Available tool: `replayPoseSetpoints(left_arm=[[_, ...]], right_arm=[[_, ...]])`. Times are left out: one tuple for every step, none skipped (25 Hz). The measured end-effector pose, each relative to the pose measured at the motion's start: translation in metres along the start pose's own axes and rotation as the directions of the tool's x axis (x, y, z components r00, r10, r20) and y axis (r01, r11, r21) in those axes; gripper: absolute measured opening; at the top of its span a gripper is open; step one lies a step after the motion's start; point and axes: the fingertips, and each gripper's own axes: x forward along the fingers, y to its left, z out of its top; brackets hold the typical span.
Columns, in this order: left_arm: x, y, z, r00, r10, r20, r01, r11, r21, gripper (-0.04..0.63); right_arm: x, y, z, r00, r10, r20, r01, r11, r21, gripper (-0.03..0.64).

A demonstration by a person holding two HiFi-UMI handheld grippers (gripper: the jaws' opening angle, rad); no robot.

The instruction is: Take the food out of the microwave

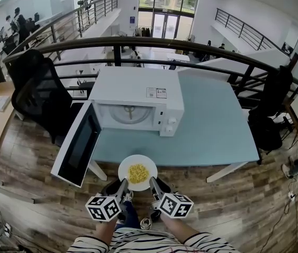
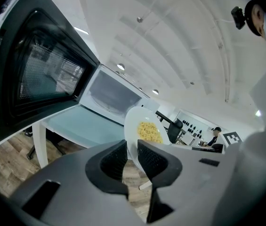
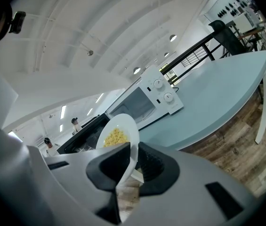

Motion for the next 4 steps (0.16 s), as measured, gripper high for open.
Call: replayPoseSetpoints(left_arm=[[0.0004,0.0004,0.0003,1.0,0.0,0.001,0.0,1.0,-0.001,0.083],[0.0007,0.0008,0.0007,1.0,0.0,0.001,0.0,1.0,-0.001,0.083],[0.001,0.0012,0.0012,1.0,0.001,0.001,-0.001,1.0,-0.001,0.083],[0.0014,0.0016,0.0018,1.0,0.001,0.001,-0.001,1.0,0.0,0.083]], right_arm=[[0.0006,0.0001,0.0003,1.0,0.0,0.0,0.0,1.0,0.0,0.066],[0.0012,0.0002,0.0006,1.0,0.0,0.001,0.0,1.0,0.001,0.066],[0.0018,0.0003,0.0011,1.0,-0.001,0.002,0.001,1.0,0.001,0.066],[0.0024,0.0004,0.0015,1.0,-0.001,0.002,0.001,1.0,0.001,0.066]])
